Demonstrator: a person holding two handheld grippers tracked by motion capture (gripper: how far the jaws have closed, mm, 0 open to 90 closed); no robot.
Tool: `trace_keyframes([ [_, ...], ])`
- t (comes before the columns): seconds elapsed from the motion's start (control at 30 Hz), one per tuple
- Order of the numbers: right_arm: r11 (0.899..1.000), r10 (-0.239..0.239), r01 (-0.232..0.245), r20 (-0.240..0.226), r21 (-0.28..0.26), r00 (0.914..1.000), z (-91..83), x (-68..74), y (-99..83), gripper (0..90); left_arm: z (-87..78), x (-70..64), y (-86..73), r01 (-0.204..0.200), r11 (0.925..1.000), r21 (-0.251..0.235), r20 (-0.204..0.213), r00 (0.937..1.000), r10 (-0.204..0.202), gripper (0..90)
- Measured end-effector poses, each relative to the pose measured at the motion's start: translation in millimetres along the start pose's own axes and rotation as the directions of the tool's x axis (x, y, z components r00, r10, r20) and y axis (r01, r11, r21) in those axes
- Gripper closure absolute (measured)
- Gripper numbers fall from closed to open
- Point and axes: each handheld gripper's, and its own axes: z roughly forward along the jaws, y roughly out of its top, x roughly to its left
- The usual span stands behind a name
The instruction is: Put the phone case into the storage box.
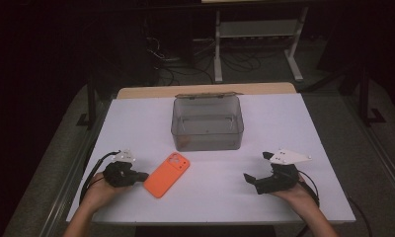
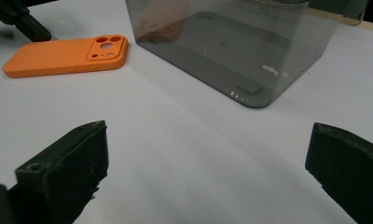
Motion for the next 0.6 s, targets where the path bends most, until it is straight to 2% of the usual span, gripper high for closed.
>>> trace_keyframes([
  [0.03, 1.000, 0.000, 0.000, 0.000, -0.001, 1.0000, 0.2, 0.1, 0.1, 0.0, -3.0, 0.8, 1.0, 0.005, 0.9998, -0.018, -0.029, 0.9996, -0.006, 87.9],
  [0.1, 1.000, -0.002, 0.002, -0.001, 0.000, 1.0000, 0.2, 0.4, 0.0, 0.0, -8.6, 1.3, 2.7, 0.009, 0.9986, -0.053, -0.050, 0.9987, -0.012, 82.9],
  [0.13, 1.000, -0.002, 0.002, -0.001, 0.000, 1.0000, 0.2, 0.4, 0.0, 0.0, -8.6, 1.3, 2.7, 0.009, 0.9986, -0.053, -0.050, 0.9987, -0.012, 80.0],
  [0.23, 1.000, -0.003, 0.003, 0.000, -0.001, 1.0000, 0.7, 0.1, 0.0, 0.0, -16.7, -1.4, 8.1, 0.018, 0.9898, -0.141, -0.045, 0.9987, -0.025, 71.3],
  [0.27, 1.000, -0.003, 0.003, 0.000, -0.001, 1.0000, 0.7, 0.1, 0.0, 0.0, -16.7, -1.4, 8.1, 0.018, 0.9898, -0.141, -0.045, 0.9987, -0.025, 69.8],
  [0.33, 1.000, -0.005, 0.005, 0.000, 0.001, 1.0000, 1.0, 0.1, 0.0, 0.0, -18.8, -3.9, 11.5, 0.011, 0.9842, -0.177, -0.030, 0.9994, -0.016, 66.7],
  [0.37, 1.000, -0.005, 0.005, 0.000, 0.000, 1.0000, 0.9, 0.4, 0.0, 0.0, -18.7, -7.7, 15.5, 0.009, 0.9768, -0.214, -0.011, 0.9999, -0.012, 61.7],
  [0.4, 1.000, -0.004, 0.004, -0.001, 0.000, 1.0000, 0.7, 0.5, 0.1, 0.0, -18.7, -7.7, 15.5, 0.009, 0.9768, -0.214, -0.011, 0.9999, -0.012, 59.8],
  [0.43, 1.000, -0.004, 0.004, 0.000, 0.000, 1.0000, 0.6, 0.5, 0.1, 0.0, -18.0, -12.1, 19.2, 0.000, 0.9693, -0.246, 0.007, 1.0000, 0.002, 56.3],
  [0.5, 1.000, -0.004, 0.004, -0.001, 0.000, 1.0000, 0.5, 0.4, 0.1, 0.0, -17.6, -13.8, 20.5, -0.003, 0.9665, -0.257, 0.012, 0.9999, 0.006, 50.9],
  [0.53, 1.000, -0.004, 0.004, -0.001, -0.001, 1.0000, 0.5, 0.4, 0.1, 0.0, -15.8, -18.3, 23.7, -0.004, 0.9551, -0.296, 0.031, 0.9994, 0.014, 47.4],
  [0.6, 1.000, -0.004, 0.004, -0.002, -0.001, 1.0000, 0.5, 0.4, 0.1, 0.0, -13.5, -22.6, 25.3, -0.017, 0.9415, -0.337, 0.045, 0.9984, 0.034, 41.0],
])
